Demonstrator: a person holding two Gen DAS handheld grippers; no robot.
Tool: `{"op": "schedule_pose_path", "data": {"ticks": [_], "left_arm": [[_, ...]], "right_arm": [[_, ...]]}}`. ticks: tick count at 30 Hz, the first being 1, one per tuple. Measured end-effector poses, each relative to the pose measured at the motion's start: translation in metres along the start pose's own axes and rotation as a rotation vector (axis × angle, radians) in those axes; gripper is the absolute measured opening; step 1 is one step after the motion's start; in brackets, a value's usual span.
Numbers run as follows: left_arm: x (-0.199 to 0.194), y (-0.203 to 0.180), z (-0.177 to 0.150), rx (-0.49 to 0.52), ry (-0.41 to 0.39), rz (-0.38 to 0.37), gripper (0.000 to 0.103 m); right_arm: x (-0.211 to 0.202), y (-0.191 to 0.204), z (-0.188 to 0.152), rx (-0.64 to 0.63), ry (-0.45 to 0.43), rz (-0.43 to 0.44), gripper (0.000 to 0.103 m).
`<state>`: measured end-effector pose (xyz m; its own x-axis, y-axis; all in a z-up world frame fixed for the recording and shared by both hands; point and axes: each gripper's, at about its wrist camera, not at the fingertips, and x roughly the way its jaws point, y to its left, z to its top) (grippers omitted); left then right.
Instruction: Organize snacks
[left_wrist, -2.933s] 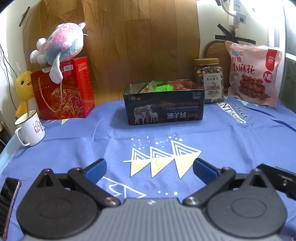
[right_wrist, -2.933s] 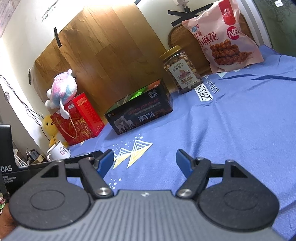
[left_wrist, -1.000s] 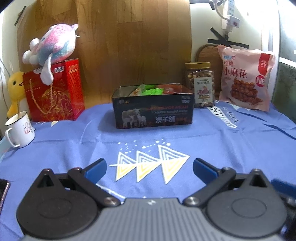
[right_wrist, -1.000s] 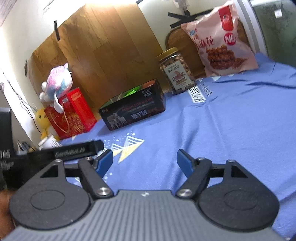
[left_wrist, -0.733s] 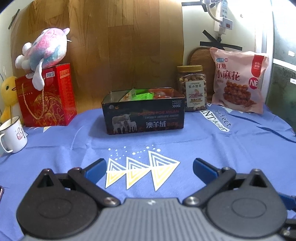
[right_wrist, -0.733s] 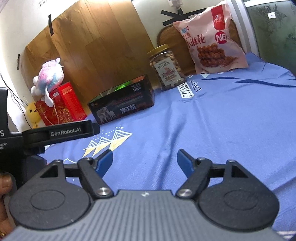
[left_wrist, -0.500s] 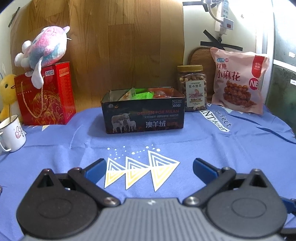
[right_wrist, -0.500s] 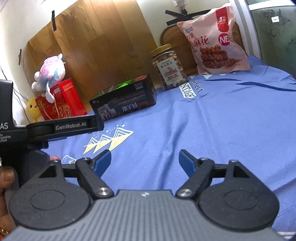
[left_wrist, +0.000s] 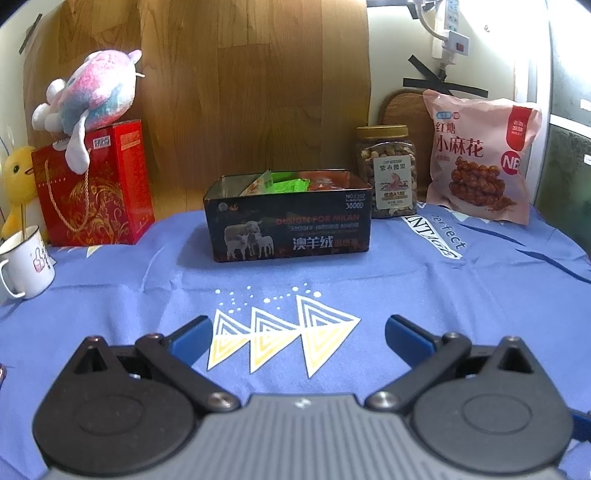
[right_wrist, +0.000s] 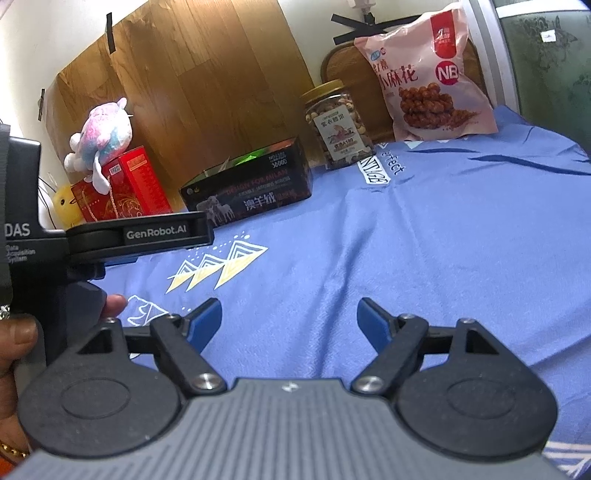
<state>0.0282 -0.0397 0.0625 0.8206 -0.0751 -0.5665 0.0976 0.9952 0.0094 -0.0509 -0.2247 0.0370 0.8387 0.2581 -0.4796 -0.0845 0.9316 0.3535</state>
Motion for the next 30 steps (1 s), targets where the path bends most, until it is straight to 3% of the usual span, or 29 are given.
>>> {"op": "schedule_pose_path", "data": {"ticks": [30], "left_arm": [[-0.012,-0.009,-0.004,0.067,-0.047,0.035,0.103]], "right_arm": [[-0.001,-0.007,-0.005,0.031,0.006,-0.002,0.082]]}}
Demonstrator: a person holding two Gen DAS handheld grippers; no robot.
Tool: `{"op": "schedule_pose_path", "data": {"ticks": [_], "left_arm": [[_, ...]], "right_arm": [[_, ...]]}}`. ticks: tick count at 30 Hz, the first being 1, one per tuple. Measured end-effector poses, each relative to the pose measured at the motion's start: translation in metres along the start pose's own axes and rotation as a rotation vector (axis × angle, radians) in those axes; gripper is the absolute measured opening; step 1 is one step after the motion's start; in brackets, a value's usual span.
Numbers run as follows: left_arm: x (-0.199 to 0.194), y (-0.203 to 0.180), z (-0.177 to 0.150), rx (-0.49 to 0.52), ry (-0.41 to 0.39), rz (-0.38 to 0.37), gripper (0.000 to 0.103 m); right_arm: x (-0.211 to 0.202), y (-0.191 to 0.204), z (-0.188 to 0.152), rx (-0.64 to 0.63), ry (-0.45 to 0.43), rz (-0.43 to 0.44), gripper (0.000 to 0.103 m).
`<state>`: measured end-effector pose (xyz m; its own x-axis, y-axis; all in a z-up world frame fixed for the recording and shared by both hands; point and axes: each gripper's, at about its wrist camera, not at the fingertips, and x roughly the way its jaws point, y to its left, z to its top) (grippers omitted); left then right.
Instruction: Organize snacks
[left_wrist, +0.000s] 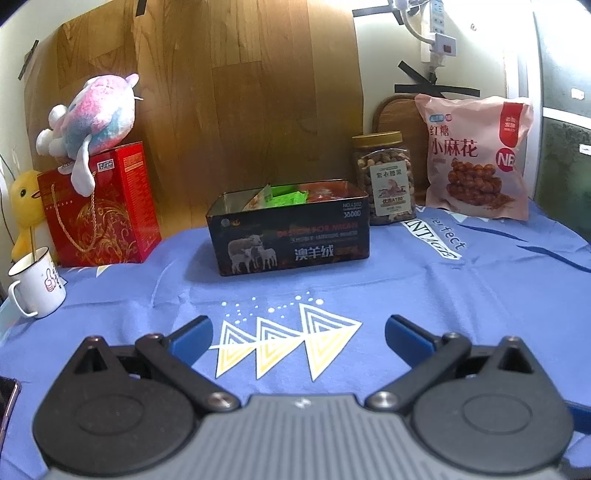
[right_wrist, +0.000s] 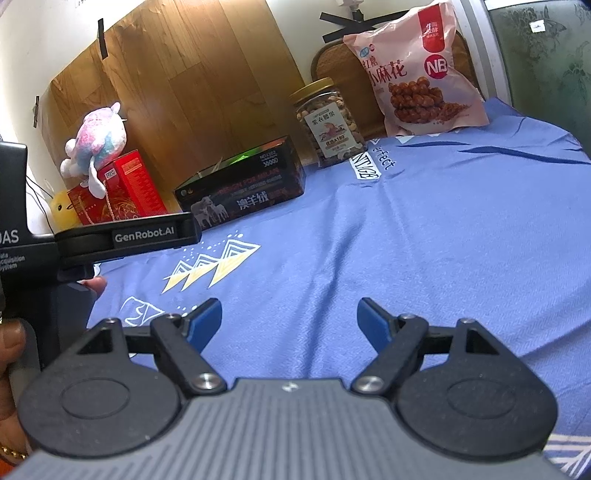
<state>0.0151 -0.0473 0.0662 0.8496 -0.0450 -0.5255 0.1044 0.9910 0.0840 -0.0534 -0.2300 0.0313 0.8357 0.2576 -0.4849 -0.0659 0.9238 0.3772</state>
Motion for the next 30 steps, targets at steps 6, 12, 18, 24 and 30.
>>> {"op": "schedule_pose_path", "data": {"ticks": [6,12,18,24,30], "left_arm": [[-0.015,0.008,0.009,-0.001,-0.018,0.01,0.103],[-0.019,0.015,0.015,0.004,0.012,0.05,0.103],[-0.012,0.015,0.017,0.013,0.037,0.101,0.103],[-0.005,0.011,0.023,0.011,0.051,0.123,0.103],[0.003,-0.001,0.024,0.052,0.057,0.159,0.103]], "right_arm": [[-0.003,0.0,0.005,0.015,-0.008,0.011,0.082],[-0.012,0.002,0.013,0.033,-0.045,0.048,0.082],[-0.01,-0.004,0.025,0.037,-0.065,0.076,0.082],[0.0,-0.012,0.041,0.054,-0.084,0.111,0.083],[0.008,-0.017,0.048,0.053,-0.083,0.138,0.083]]}}
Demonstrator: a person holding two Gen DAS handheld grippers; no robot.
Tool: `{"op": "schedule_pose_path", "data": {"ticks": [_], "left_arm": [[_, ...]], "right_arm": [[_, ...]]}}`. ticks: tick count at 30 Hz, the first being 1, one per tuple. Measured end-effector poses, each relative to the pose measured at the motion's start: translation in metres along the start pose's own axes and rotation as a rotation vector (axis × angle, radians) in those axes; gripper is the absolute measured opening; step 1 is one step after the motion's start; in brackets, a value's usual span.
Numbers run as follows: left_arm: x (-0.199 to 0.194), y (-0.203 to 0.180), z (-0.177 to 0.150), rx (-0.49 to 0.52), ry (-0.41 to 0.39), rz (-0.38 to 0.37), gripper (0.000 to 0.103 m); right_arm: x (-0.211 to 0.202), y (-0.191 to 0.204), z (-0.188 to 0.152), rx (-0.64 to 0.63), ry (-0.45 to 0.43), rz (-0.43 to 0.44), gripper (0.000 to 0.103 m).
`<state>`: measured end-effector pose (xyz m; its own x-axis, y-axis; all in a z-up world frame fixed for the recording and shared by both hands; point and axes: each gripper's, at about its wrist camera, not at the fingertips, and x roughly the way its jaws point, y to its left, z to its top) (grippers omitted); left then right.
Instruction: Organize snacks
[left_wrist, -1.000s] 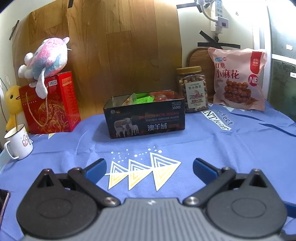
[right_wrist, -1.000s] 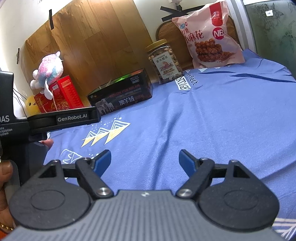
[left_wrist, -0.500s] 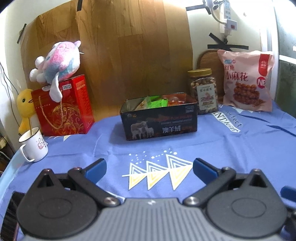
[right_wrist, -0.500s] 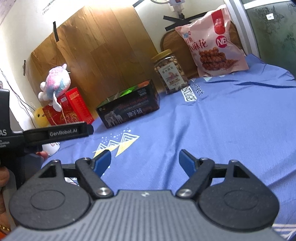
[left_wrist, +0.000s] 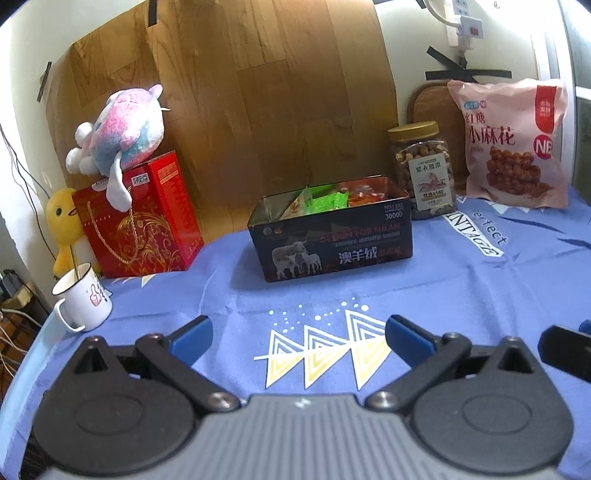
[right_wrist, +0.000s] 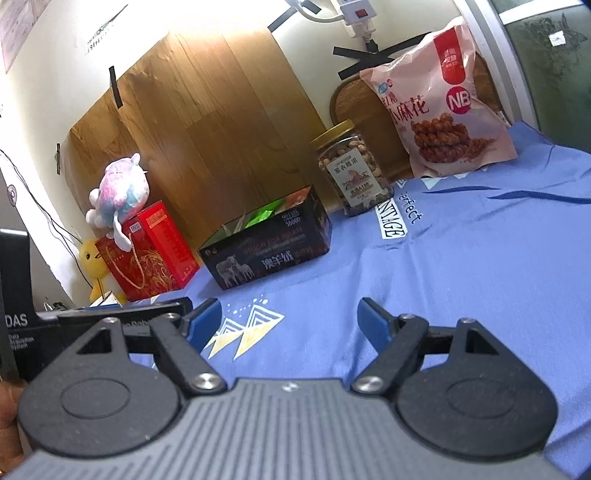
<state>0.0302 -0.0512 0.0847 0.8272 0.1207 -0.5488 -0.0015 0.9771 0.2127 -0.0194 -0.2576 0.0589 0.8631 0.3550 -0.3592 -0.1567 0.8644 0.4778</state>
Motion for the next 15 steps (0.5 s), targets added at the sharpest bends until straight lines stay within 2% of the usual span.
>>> {"op": "schedule_pose_path", "data": {"ticks": [15], "left_arm": [[0.009,-0.012,0.008,0.02,-0.007,-0.017,0.103]], "right_arm": [[0.008,-0.008,0.005,0.014,0.014,0.018,0.083]]}}
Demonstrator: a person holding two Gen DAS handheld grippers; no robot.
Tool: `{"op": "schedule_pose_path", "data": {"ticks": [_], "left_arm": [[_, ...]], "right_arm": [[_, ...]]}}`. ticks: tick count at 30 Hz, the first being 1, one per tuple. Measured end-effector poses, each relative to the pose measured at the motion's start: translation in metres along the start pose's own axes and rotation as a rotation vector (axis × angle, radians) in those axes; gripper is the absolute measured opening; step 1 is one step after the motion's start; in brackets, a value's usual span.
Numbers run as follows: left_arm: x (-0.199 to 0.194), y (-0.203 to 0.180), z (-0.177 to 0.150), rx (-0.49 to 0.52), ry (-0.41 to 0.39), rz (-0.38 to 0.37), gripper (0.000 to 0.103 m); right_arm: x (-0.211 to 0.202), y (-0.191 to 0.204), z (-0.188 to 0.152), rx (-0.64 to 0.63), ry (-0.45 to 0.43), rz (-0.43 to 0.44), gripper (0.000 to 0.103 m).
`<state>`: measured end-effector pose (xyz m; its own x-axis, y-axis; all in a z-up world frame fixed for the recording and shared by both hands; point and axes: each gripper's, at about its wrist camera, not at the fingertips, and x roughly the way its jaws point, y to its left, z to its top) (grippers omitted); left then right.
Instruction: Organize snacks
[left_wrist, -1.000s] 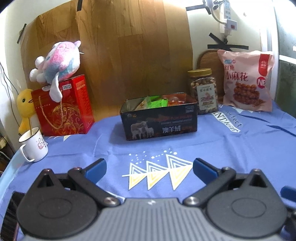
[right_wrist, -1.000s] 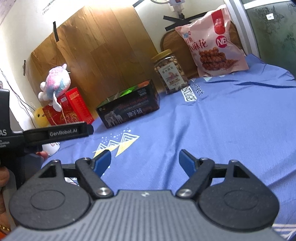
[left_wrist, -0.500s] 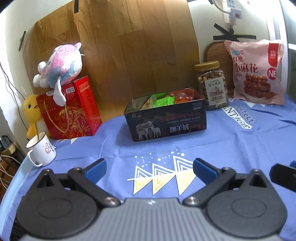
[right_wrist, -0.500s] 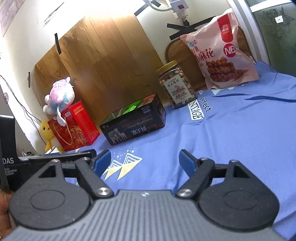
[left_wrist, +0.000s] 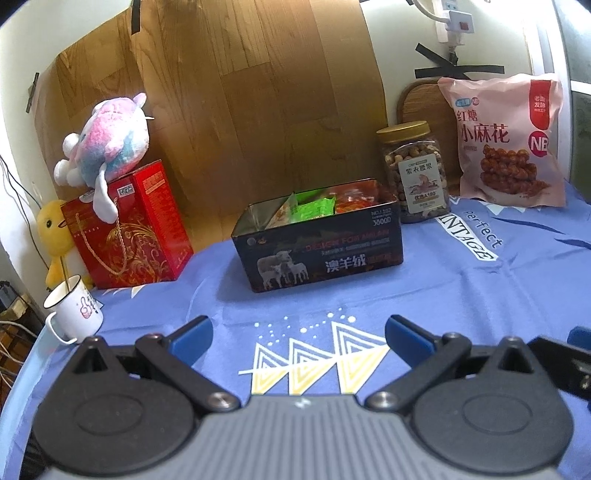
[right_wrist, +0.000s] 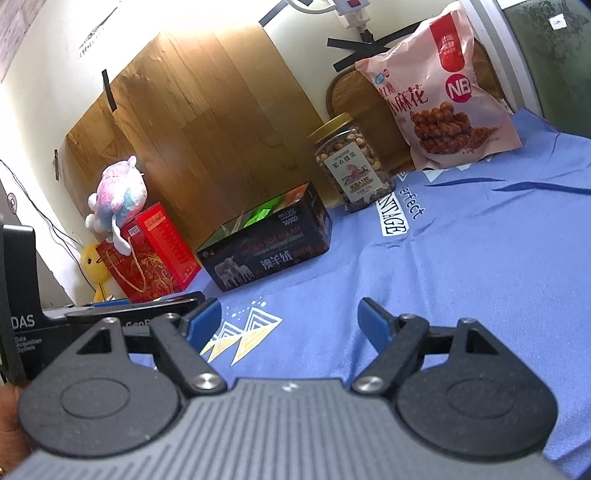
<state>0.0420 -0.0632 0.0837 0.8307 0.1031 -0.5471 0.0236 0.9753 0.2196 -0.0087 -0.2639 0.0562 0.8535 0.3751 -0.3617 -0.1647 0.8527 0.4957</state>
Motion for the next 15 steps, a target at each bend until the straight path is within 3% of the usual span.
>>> {"op": "schedule_pose_path", "data": {"ticks": [15], "left_arm": [[0.015,0.02,-0.008,-0.059,0.035,-0.026,0.103]], "right_arm": [[0.013,0.008,-0.006,-0.025,0.03,0.0,0.083]]}}
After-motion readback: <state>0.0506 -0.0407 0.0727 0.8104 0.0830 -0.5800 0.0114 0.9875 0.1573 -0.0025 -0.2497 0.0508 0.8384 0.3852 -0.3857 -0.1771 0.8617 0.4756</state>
